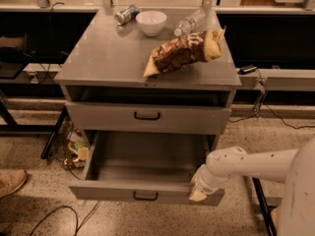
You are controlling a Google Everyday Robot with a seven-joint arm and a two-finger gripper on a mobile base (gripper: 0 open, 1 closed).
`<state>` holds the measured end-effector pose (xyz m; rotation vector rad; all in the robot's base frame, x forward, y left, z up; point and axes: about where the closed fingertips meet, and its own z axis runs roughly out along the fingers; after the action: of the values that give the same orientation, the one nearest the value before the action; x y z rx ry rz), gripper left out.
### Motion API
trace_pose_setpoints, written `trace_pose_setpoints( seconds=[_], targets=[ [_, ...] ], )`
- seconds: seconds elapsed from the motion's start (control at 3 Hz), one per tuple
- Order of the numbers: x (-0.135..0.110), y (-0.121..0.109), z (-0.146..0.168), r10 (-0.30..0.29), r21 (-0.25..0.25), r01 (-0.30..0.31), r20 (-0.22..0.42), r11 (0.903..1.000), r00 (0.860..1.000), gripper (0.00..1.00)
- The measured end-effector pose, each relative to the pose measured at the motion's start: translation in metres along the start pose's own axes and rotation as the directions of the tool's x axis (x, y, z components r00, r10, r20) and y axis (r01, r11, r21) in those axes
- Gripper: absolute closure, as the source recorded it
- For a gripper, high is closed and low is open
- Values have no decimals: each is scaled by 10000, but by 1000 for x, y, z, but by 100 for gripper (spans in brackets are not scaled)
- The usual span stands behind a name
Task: Open middle drawer
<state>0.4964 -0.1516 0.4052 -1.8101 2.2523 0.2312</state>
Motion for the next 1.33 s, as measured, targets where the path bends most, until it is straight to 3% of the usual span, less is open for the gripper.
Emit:
trace_pose_setpoints(
  seconds=[0.33, 0.67, 1.0, 1.33],
  targets=[
    [9, 33, -5, 478, -194, -477, 61, 9987, 9988, 100],
    [10, 43, -5, 641, -236, -637, 168, 9977, 9978, 100],
    [18, 72, 4, 957, -446, -935, 507, 9946, 9941, 100],
    [17, 72, 1, 957, -446, -935, 507, 9946, 9941, 82]
  ],
)
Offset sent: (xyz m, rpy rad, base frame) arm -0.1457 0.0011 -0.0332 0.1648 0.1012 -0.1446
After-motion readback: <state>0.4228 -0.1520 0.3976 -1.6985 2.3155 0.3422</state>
